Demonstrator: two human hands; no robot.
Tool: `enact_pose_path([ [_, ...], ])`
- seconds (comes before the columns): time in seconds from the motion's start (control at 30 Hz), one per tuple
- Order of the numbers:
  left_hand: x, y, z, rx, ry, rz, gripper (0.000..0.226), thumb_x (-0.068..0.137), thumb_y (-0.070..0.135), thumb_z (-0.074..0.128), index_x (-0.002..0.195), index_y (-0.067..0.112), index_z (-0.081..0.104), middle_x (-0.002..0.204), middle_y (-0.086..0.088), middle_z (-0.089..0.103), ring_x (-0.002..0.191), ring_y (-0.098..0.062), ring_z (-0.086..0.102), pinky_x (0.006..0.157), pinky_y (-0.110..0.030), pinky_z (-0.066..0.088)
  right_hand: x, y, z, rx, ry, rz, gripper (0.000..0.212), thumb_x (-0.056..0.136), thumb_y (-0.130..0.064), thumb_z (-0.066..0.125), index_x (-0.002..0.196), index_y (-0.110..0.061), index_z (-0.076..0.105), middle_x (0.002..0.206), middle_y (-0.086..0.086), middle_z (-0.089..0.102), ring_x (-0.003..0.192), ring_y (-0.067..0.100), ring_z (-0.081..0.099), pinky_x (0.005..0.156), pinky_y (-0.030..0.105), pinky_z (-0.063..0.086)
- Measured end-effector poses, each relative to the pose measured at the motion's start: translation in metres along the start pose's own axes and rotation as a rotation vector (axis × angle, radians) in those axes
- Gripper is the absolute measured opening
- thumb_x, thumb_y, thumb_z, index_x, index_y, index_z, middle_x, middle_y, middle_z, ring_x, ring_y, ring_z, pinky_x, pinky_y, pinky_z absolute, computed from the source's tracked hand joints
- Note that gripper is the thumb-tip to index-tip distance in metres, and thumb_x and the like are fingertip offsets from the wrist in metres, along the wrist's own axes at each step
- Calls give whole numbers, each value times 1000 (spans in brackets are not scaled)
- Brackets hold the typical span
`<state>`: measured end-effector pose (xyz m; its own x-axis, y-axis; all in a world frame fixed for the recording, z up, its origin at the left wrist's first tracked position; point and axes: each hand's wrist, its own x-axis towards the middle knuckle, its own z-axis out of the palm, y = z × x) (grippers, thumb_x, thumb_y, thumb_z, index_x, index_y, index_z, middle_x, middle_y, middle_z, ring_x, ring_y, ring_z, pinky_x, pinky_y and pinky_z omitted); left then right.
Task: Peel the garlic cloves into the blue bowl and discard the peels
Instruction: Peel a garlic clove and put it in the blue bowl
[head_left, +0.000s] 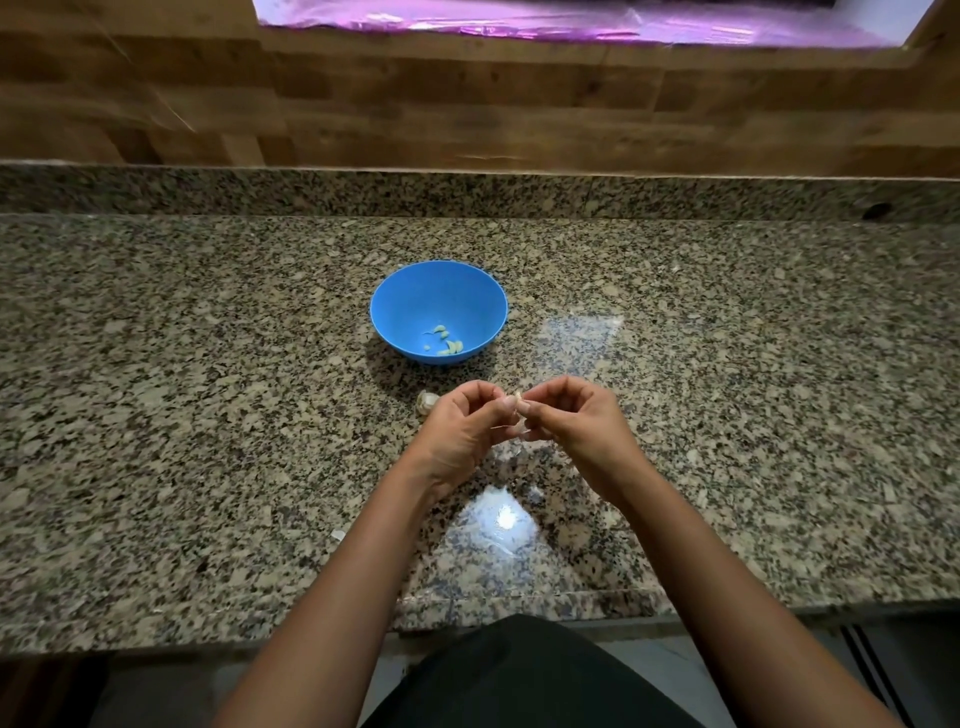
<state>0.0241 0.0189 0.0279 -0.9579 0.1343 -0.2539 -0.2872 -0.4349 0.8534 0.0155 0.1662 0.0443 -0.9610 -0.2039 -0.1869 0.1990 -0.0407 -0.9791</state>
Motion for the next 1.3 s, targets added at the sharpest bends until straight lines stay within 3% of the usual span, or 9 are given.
enact_pose_path([
  [0.17, 2, -3, -7, 96, 141, 66, 18, 79, -9, 65, 84, 4, 55, 80, -13, 66, 69, -17, 65, 65, -23, 56, 2, 2, -2, -227, 55, -40, 15, 80, -3, 69, 90, -10, 61, 85, 9, 64, 77, 18, 63, 67, 25, 56],
  [0.23, 3, -4, -6, 192, 122, 76, 18, 78, -4, 69, 90, 7, 63, 82, -10, 68, 76, -17, 66, 73, -26, 56, 4, 5, -1, -332, 73, -67, 15, 79, -8, 71, 90, -14, 62, 86, 8, 65, 79, 19, 64, 70, 28, 57],
  [0.37, 4, -4, -3, 248, 100, 111, 6, 80, 4, 69, 84, 9, 70, 79, -7, 72, 77, -18, 66, 76, -28, 55, 6, 7, 3, -432, 99, -130, 13, 78, -14, 73, 86, -18, 63, 82, 3, 66, 76, 14, 64, 70, 27, 57],
  [0.57, 7, -2, -5, 227, 120, 97, 8, 81, -1, 66, 81, 7, 69, 72, -6, 70, 65, -14, 62, 71, -25, 56, 10, 5, 2, -263, 78, -60, 5, 80, -7, 71, 84, -7, 68, 80, 10, 70, 76, 27, 68, 74, 42, 58],
  [0.8, 13, -1, -3, 207, 111, 73, 6, 78, 1, 69, 82, 5, 68, 75, -7, 70, 70, -15, 65, 72, -26, 57, 13, 3, 2, -229, 83, -36, 2, 82, -4, 68, 82, -4, 66, 81, 14, 69, 72, 23, 66, 69, 33, 58],
  [0.93, 17, -2, -7, 134, 75, 31, 5, 79, 0, 66, 80, 5, 67, 71, -3, 71, 65, -10, 65, 65, -20, 55, 17, 1, 1, -146, 81, -4, 9, 81, 1, 67, 82, -6, 61, 78, 15, 65, 66, 18, 63, 63, 27, 56],
  [1.13, 21, -1, -4, 31, 127, -4, 11, 81, -5, 64, 88, 3, 61, 77, -10, 66, 63, -12, 66, 63, -20, 56, 24, 2, 6, -251, 80, -22, 12, 83, -4, 66, 85, -11, 57, 77, 9, 60, 68, 17, 60, 67, 34, 56],
  [1.3, 24, -2, -5, 189, 174, 57, 18, 83, -7, 62, 89, 7, 52, 77, -10, 58, 65, -13, 63, 63, -22, 55, 27, 6, 10, -323, 99, -54, 10, 84, -3, 64, 86, -13, 61, 76, 8, 63, 69, 18, 63, 71, 38, 56],
])
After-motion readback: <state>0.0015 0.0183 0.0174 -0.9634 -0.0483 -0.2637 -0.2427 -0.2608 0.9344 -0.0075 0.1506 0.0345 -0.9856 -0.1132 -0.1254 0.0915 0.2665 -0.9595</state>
